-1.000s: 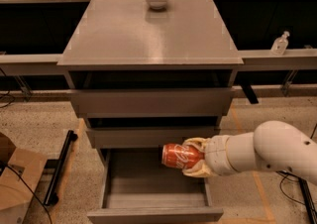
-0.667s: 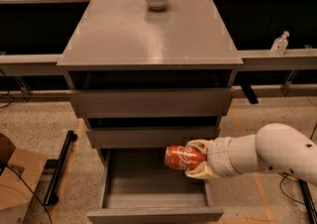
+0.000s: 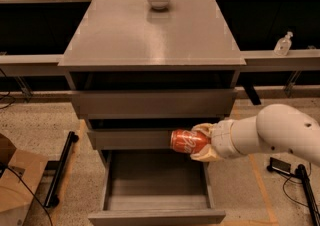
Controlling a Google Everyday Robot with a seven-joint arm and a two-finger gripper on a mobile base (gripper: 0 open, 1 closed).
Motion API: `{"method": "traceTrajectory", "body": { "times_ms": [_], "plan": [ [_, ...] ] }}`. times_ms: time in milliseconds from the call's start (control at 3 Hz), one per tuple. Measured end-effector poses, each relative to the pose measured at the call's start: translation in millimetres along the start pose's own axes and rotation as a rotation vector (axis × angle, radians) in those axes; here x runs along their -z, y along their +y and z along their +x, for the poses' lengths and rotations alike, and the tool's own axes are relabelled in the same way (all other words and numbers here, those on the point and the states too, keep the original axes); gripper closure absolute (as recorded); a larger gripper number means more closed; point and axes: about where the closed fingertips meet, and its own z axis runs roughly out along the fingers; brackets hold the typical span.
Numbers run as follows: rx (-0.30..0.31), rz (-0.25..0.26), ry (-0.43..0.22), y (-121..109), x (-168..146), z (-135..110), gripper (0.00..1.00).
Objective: Pick coke can from bottom drawer and place on counter
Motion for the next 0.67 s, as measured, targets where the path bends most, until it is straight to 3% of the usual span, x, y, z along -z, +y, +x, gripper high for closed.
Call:
{"method": "traceTrajectory", "body": {
  "times_ms": [667],
  "plan": [
    [0.078, 0.118, 0.088, -94.0, 76.7, -12.6, 1.00]
  ]
}}
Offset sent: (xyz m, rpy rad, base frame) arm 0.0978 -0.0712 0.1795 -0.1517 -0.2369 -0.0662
